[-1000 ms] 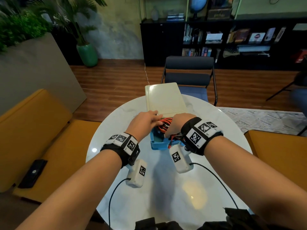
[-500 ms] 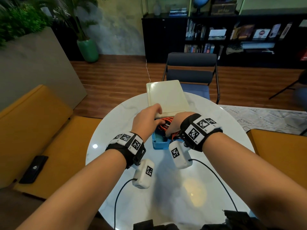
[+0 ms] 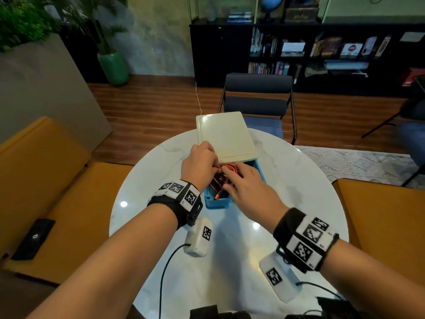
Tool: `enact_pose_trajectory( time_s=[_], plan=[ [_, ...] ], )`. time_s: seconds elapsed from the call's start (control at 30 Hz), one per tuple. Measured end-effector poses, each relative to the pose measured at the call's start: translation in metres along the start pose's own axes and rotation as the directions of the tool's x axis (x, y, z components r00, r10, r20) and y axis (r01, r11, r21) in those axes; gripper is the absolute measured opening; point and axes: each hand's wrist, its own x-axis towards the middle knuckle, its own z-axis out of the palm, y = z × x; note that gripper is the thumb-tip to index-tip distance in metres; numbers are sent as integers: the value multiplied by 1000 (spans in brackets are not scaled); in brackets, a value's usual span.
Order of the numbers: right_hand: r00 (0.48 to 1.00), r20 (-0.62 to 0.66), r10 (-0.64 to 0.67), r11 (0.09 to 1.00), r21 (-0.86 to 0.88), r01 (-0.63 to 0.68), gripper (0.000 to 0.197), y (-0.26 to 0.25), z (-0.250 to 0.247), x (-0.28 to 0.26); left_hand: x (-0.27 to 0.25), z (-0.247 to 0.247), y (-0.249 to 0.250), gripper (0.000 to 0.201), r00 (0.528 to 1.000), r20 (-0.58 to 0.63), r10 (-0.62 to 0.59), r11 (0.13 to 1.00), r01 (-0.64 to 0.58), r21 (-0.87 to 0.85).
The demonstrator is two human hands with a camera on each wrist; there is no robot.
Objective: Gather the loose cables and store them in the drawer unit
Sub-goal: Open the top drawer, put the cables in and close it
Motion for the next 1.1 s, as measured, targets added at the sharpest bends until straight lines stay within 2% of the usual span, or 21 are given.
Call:
enact_pose_trajectory(
  time_s=[0.07,0.2,0.33,0.43,0.53,0.63,0.7,0.77,0.87,0.97,1.1],
  plan=[
    [997,-37,-68,998,-22,67,41,6,4,1,4,-2,1,13,1000,17,-16,1000,16,26],
    [998,-4,-56,998,11,56,31,5,-1,10,10,-3,4,29,999,22,-38,994,35,108],
    [977,128,-168,969,-163,188,29,9,4,16,12,0,2,38,1000,-5,-2,996,3,89],
    [973,155,-174,958,-201,203,25,9,1,21,12,4,2,43,999,-10,36,988,-34,152],
    [979,168,-114,971,-192,145,27,8,5,26,12,5,3,30,999,2,54,980,-54,191],
    [994,108,30,998,-55,-24,29,7,12,32,14,0,0,28,993,68,98,969,-111,221],
    [995,87,42,999,-4,-42,30,7,14,32,14,-2,-4,24,988,89,129,966,-145,215],
    [996,86,8,1000,-28,-6,33,10,11,28,13,-1,-6,21,987,81,139,965,-154,214],
    [987,119,-110,991,-67,118,39,16,-3,16,11,1,-6,19,988,60,144,963,-154,220],
    [939,216,-268,955,-66,288,39,21,-16,10,11,-1,-5,24,984,89,152,959,-168,228],
    [908,329,-261,917,-210,339,40,21,-15,22,12,-4,-5,26,984,111,137,966,-157,205]
  ],
)
